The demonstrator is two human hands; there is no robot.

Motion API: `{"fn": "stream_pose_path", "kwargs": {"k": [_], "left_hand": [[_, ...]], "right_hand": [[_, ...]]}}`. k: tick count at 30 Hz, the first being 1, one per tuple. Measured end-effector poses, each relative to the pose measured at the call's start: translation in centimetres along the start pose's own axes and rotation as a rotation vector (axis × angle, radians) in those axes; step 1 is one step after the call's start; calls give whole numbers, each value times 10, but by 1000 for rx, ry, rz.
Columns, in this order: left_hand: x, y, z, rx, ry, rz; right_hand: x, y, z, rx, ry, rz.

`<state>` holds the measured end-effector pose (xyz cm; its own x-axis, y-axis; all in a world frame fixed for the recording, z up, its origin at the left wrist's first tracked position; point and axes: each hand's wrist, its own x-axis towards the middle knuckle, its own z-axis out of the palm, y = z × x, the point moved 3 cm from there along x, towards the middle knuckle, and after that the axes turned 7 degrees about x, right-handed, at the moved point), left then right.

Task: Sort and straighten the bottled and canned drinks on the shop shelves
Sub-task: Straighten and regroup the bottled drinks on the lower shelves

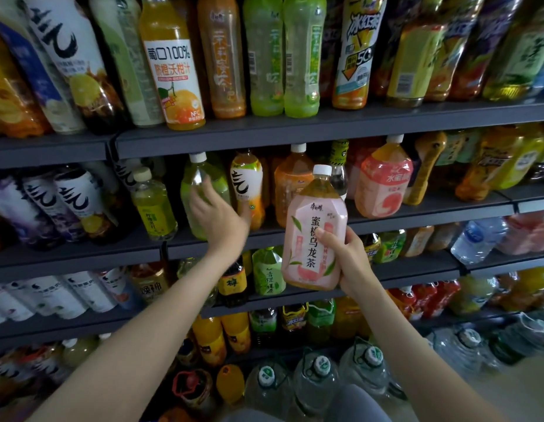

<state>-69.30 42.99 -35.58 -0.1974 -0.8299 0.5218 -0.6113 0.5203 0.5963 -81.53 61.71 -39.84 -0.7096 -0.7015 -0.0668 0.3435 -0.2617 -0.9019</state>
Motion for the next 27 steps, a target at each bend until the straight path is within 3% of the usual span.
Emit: {"fn": "stream_pose_path", "kwargs": {"k": [2,5,7,9,18,21,24,27], "left_hand": [[-28,31,2,-232,-137,149],[-58,79,12,-567,-821,42],[-65,100,17,-593,-1097,-59],[-67,115,20,-524,-1210,-18],[-71,159,33,-536,-1263,5],[-79,159,33,-411,-1249,8],[-92,147,36,-278,-1260,11],[-99,146,15,-271,-1264,9]], "right_hand": [[0,-3,-10,7,9,8],[-3,-13,-24,53,1,31],[-8,-25,-33,94,-22,59],[-11,-38,-44,97,-36,86],[-5,-109,-85,-121,-302,337],[3,-132,-86,-230,-212,230],[10,-152,-77,-497,-91,79],[8,-150,-63,-824,-100,120]]}}
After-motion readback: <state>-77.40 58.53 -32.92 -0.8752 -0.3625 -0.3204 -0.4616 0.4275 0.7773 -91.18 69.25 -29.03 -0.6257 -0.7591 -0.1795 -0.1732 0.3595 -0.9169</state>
